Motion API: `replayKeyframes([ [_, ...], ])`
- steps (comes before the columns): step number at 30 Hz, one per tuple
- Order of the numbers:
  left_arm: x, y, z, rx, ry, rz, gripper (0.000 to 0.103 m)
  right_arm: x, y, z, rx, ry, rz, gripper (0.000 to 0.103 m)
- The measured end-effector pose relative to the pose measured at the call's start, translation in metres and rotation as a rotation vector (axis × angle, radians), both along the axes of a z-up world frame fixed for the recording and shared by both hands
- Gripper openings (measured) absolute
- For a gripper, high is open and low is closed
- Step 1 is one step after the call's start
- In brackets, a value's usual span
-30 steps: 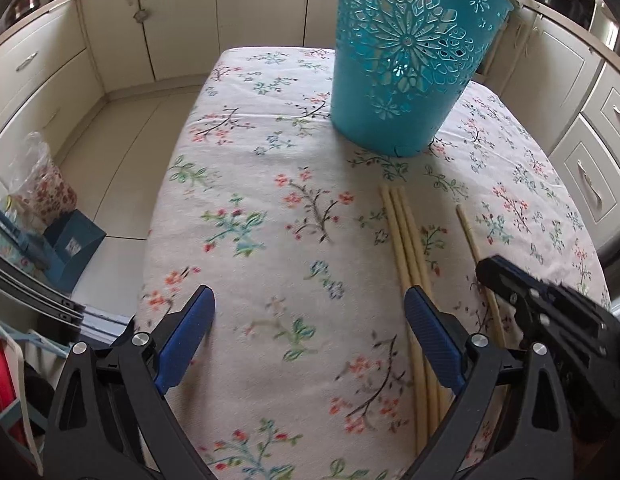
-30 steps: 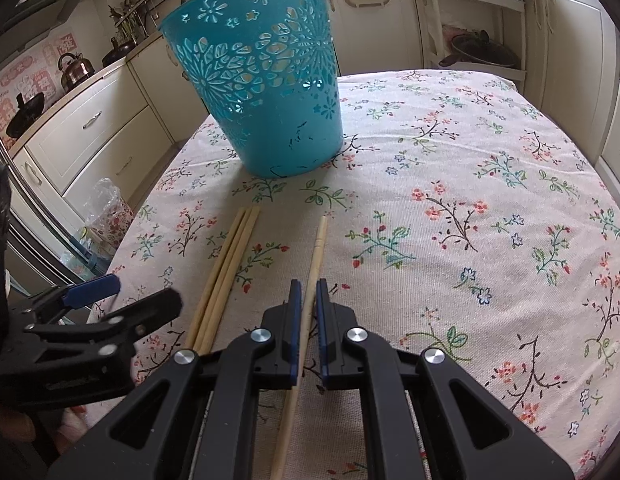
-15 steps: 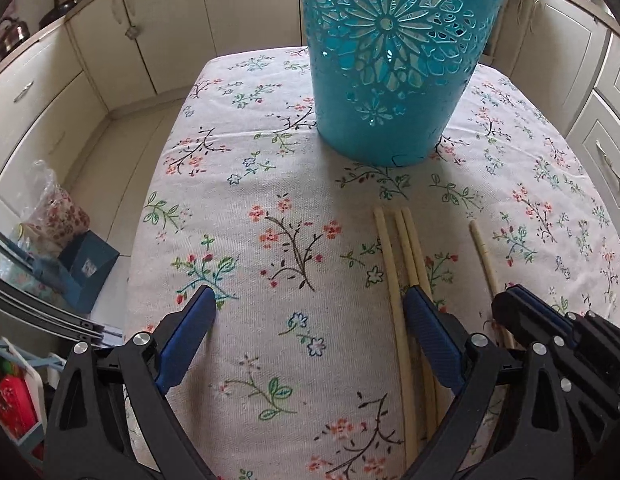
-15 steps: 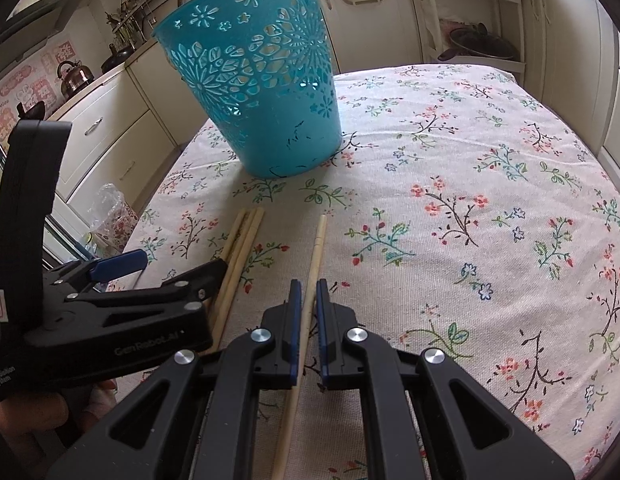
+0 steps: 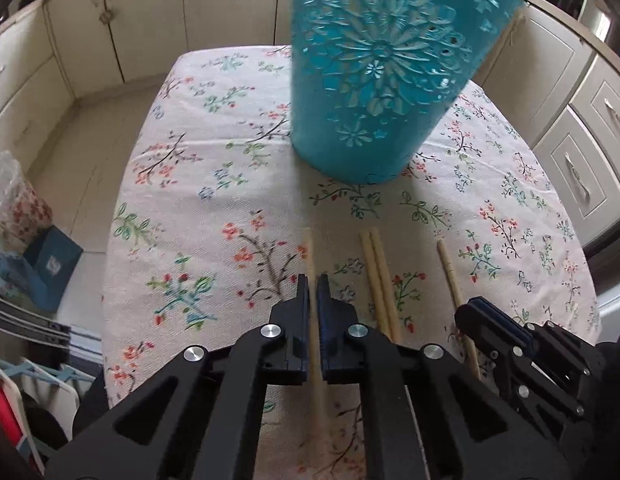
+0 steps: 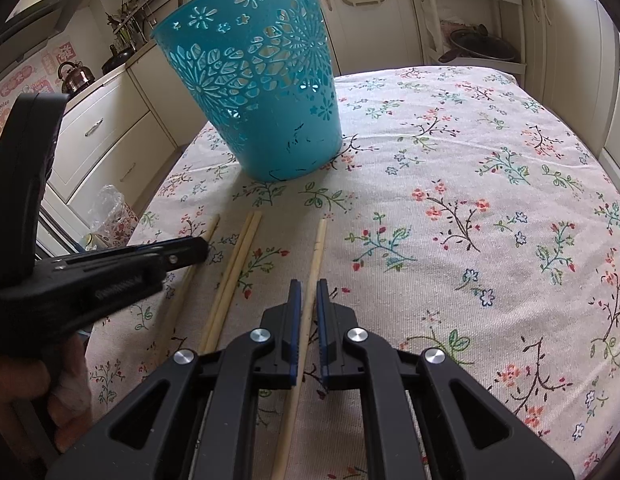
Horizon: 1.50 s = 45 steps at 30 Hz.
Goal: Organize utensils
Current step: 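Grasp another wooden stick with the left tool and lift it, then move the stick over the teal basket and open the left tool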
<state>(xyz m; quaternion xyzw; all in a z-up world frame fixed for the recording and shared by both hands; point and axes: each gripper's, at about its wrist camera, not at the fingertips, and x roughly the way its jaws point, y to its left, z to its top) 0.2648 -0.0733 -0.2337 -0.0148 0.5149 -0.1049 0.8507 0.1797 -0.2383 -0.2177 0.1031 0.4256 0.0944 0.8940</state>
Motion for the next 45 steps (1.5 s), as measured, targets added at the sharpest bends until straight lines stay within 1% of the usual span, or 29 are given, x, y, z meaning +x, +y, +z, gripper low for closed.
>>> replayKeyframes([
  [2, -0.003, 0.007, 0.007, -0.031, -0.003, 0.005, 0.004, 0.0, 0.0, 0.0, 0.0, 0.0, 0.0, 0.008],
  [5, -0.015, 0.019, 0.039, -0.103, -0.058, 0.002, 0.004, 0.0, 0.0, 0.0, 0.001, 0.0, -0.001, 0.008],
  [9, -0.027, 0.03, 0.104, -0.186, -0.192, -0.017, 0.004, 0.001, 0.0, 0.0, 0.004, 0.002, -0.005, 0.008],
  [10, -0.029, 0.031, 0.131, -0.213, -0.25, -0.026, 0.004, 0.001, 0.0, 0.0, 0.004, 0.002, -0.005, 0.008],
  [14, -0.013, 0.025, 0.195, -0.264, -0.383, -0.033, 0.004, 0.002, -0.001, 0.0, 0.013, 0.003, -0.007, 0.008],
  [15, -0.006, 0.022, 0.207, -0.266, -0.414, -0.033, 0.004, 0.002, -0.001, 0.0, 0.015, 0.003, -0.007, 0.008],
  [18, 0.012, 0.012, 0.23, -0.279, -0.488, -0.021, 0.004, 0.001, -0.002, -0.001, 0.025, 0.002, -0.007, 0.008],
  [19, 0.022, 0.007, 0.238, -0.288, -0.531, -0.005, 0.004, 0.001, -0.002, -0.001, 0.029, 0.002, -0.007, 0.008],
  [21, 0.035, 0.002, 0.246, -0.294, -0.584, 0.017, 0.004, 0.0, -0.004, -0.002, 0.037, 0.001, -0.006, 0.008],
  [23, 0.049, -0.006, 0.251, -0.287, -0.668, 0.052, 0.004, 0.0, -0.005, -0.002, 0.045, 0.001, -0.006, 0.008],
  [26, 0.07, -0.014, 0.247, -0.269, -0.726, 0.09, 0.004, 0.001, -0.006, -0.003, 0.059, 0.001, -0.004, 0.008],
  [28, 0.082, -0.019, 0.238, -0.25, -0.747, 0.122, 0.004, 0.001, -0.007, -0.003, 0.066, 0.001, -0.003, 0.008],
  [33, 0.103, -0.026, 0.209, -0.198, -0.754, 0.167, 0.004, 0.002, -0.008, -0.003, 0.082, 0.002, -0.003, 0.008],
  [37, 0.107, -0.027, 0.183, -0.165, -0.717, 0.163, 0.004, 0.002, -0.009, -0.004, 0.084, 0.002, -0.002, 0.008],
  [42, 0.105, -0.027, 0.157, -0.12, -0.636, 0.139, 0.005, 0.002, -0.008, -0.004, 0.076, 0.001, -0.001, 0.008],
  [43, 0.104, -0.026, 0.153, -0.114, -0.609, 0.129, 0.005, 0.002, -0.008, -0.004, 0.074, 0.001, 0.0, 0.008],
  [45, 0.1, -0.022, 0.149, -0.108, -0.588, 0.122, 0.01, 0.003, -0.007, -0.004, 0.07, 0.0, 0.002, 0.009],
])
